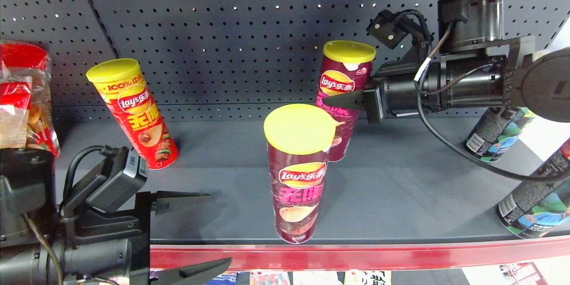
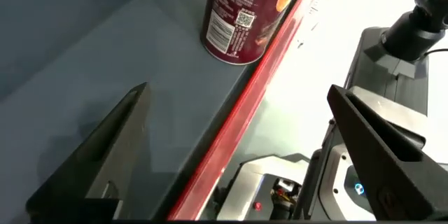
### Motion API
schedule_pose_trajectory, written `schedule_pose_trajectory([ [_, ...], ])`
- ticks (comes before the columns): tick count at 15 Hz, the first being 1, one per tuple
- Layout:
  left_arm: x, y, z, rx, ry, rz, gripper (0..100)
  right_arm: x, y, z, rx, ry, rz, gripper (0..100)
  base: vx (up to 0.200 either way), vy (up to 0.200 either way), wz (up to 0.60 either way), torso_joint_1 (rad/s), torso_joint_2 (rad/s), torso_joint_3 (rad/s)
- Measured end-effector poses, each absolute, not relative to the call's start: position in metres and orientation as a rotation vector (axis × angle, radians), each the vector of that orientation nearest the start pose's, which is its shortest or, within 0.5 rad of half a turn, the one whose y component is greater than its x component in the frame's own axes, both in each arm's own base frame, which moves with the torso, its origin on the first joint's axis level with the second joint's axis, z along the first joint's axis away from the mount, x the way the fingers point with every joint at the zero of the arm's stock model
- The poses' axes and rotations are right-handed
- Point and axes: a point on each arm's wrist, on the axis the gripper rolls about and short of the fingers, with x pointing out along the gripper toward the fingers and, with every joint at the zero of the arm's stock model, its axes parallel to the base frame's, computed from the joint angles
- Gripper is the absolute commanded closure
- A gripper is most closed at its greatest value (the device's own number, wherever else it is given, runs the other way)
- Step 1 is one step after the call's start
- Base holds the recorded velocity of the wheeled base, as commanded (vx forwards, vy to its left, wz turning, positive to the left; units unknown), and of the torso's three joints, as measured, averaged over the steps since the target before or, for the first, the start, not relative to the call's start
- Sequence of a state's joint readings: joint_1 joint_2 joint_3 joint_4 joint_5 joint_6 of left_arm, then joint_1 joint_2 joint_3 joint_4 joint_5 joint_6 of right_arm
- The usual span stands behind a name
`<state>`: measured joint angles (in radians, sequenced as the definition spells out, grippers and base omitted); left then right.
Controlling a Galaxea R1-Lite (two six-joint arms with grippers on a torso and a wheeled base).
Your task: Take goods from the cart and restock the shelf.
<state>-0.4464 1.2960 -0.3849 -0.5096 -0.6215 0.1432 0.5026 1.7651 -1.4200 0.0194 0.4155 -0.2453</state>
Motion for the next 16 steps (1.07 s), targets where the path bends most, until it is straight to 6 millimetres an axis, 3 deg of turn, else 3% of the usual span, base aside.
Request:
schedule_pose_trajectory([
  [9, 0.139, -0.077, 0.155, 0.089, 0.334, -1.053, 0, 0.314, 0.183, 0.259, -0.236, 0.290, 0.950, 100, 0.000, 0.000, 0.00, 0.000, 0.00, 0.000],
  [10, 0.139, -0.077, 0.156, 0.089, 0.333, -1.052, 0, 0.314, 0.184, 0.258, -0.236, 0.294, 0.950, 0, 0.000, 0.000, 0.00, 0.000, 0.00, 0.000],
  [16, 0.141, -0.078, 0.157, 0.088, 0.329, -1.051, 0, 0.307, 0.185, 0.256, -0.226, 0.314, 0.951, 0, 0.000, 0.000, 0.00, 0.000, 0.00, 0.000],
])
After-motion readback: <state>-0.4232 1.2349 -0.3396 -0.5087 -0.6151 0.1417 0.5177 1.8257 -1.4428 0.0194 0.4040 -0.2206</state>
